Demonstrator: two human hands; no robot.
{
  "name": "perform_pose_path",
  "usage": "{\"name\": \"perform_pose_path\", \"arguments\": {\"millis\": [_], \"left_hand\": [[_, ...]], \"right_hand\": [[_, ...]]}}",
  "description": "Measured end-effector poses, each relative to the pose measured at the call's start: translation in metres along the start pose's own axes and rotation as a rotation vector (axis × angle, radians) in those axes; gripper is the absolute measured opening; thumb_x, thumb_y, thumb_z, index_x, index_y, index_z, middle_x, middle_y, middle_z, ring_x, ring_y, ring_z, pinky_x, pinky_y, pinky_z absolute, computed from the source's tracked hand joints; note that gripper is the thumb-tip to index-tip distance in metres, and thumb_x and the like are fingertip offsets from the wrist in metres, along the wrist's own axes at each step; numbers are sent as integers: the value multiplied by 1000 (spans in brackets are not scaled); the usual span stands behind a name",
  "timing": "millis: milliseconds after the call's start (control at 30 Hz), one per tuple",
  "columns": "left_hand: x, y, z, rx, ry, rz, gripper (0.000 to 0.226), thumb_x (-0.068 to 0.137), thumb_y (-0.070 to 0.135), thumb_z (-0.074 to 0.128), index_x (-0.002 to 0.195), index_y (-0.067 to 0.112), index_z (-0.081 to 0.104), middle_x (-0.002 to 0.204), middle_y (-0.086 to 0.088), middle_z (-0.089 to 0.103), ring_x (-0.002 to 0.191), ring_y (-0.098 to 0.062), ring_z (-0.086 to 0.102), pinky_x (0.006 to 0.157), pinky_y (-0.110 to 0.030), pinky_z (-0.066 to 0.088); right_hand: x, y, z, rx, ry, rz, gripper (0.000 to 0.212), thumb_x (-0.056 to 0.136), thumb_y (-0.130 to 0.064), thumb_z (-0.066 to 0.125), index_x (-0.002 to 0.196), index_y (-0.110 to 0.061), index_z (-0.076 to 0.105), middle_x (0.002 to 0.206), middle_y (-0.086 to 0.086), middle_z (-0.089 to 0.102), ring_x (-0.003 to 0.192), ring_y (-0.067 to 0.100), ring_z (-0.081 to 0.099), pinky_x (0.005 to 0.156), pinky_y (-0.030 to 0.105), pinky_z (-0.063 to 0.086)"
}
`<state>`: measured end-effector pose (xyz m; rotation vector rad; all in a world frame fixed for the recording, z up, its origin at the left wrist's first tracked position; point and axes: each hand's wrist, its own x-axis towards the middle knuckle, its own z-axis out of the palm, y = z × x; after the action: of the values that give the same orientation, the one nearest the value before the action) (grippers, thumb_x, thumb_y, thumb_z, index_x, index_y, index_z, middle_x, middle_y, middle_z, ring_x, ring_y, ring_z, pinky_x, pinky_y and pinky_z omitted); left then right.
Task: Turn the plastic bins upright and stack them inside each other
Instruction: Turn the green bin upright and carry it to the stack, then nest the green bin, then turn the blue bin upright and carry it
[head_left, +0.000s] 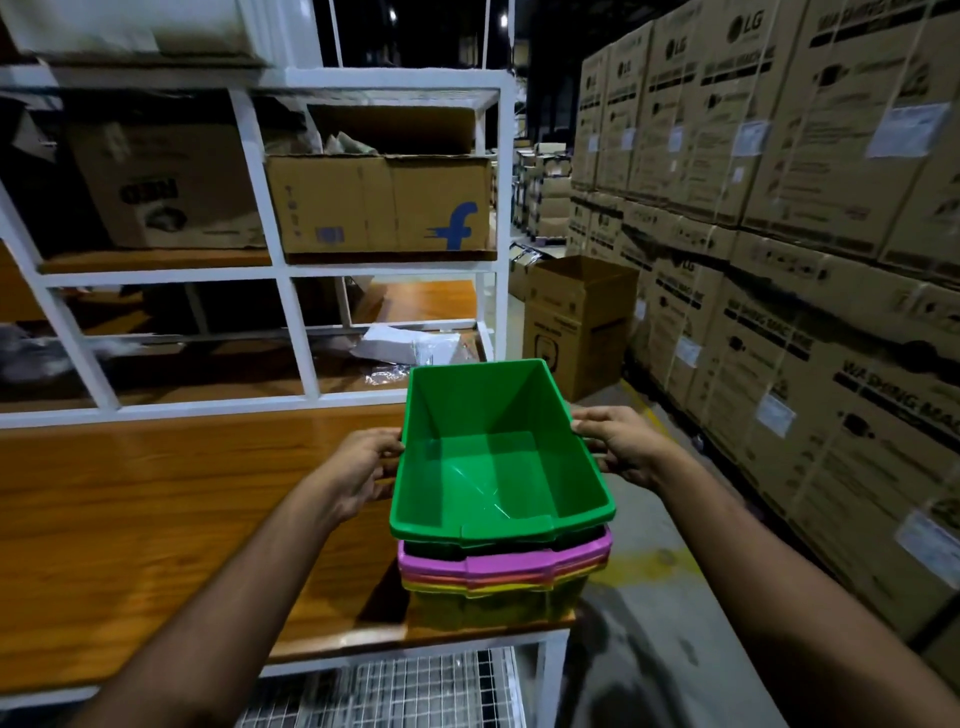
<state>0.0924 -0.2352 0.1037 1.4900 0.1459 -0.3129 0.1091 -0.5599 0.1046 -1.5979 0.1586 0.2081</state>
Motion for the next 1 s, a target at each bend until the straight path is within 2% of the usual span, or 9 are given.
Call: {"name": "perform_pose_path", "arguments": {"millis": [100,267,500,633,700,767,833,867,1000], "left_hand": [[0,-11,0,26,14,-18,28,97,7,44,118,11,62,106,-12,68,90,-23,64,70,-35,57],[0,-19,3,64,65,23,28,97,5,46,117,13,64,102,-8,70,87,-19,65,56,-26,55],[-2,-23,2,180,124,36,31,97,10,49,126,16,60,110,-9,71,90,-21,68,56,-26,54],[-8,-28,3,243,162,56,35,97,11,52,131,16,56,113,-9,68,97,-23,66,68,-33,55],[-13,-28,6,272,201,93,36,96,10,52,132,16,54,112,-8,66,96,-23,63,72,-37,55],[-19,-30,6,369,277,170,38,96,11,54,133,16,51,115,-6,62,99,-21,60,79,-41,55],[-27,-34,3,517,345,264,42,95,14,56,136,17,49,127,-7,59,110,-19,57,90,-40,53],[-33,-37,1,599,359,302,44,94,17,57,138,18,48,132,-6,57,116,-19,55,93,-39,51],[-61,-50,-22,950,452,397,50,95,28,55,143,24,43,143,-1,49,133,-19,40,104,-37,38]], "right_hand": [[-1,6,3,-58,-1,10,25,98,-5,53,122,0,60,88,9,69,56,6,68,41,18,46],[-6,10,1,-142,19,20,27,98,-8,55,124,-3,62,98,9,70,71,11,67,46,18,48],[-14,16,1,-217,62,-8,25,98,-14,56,120,-5,64,98,7,71,75,14,67,49,20,51],[-20,16,4,-274,81,-37,26,99,-14,55,122,-5,63,97,5,68,79,14,64,51,19,51],[-19,15,5,-382,96,-85,33,97,-14,57,129,-7,59,106,5,67,90,18,65,66,28,57],[-17,11,6,-654,175,-195,40,94,-17,61,134,-11,56,119,7,63,105,21,62,85,36,56],[-17,4,14,-939,266,-347,44,92,-23,63,135,-16,56,128,7,58,113,20,57,95,38,52],[-19,1,21,-1006,277,-412,45,91,-26,63,135,-19,54,129,6,55,115,20,54,97,38,50],[-22,-7,68,-1185,99,-615,53,93,-38,56,142,-21,46,138,4,50,127,21,45,106,40,42]]}}
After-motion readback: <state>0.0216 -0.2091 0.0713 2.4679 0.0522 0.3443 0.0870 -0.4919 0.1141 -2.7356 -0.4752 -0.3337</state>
